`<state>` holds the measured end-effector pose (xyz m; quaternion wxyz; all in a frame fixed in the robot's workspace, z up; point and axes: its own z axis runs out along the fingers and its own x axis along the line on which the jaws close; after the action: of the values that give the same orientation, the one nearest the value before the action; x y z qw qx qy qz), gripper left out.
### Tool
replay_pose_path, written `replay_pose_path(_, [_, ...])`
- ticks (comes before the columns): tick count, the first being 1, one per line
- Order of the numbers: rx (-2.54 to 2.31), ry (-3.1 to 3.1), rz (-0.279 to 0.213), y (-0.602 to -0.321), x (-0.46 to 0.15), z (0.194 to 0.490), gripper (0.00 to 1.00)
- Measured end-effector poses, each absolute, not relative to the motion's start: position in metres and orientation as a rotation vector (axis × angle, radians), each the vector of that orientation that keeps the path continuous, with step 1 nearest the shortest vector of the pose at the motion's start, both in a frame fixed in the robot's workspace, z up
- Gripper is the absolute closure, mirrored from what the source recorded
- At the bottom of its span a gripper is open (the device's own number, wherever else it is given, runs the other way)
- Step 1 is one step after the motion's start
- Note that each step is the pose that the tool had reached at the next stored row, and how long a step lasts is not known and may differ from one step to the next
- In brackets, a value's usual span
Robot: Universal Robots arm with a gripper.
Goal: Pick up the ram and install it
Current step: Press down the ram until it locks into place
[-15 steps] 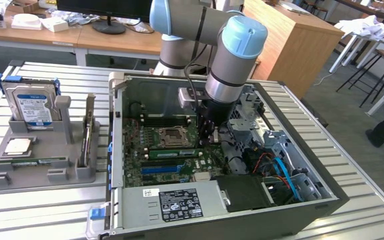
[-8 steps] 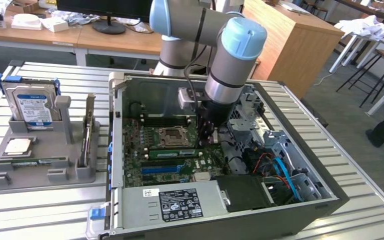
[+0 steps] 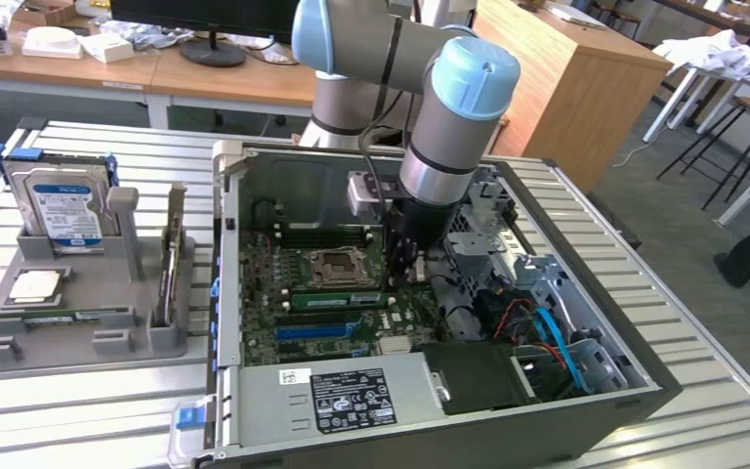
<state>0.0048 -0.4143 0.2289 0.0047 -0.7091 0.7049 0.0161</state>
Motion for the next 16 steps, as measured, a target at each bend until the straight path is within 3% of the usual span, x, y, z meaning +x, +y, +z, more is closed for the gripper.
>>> replay_pose_path(16, [-2.221, 2.208, 0.05, -0.4143, 0.0048, 0.2257, 0.9])
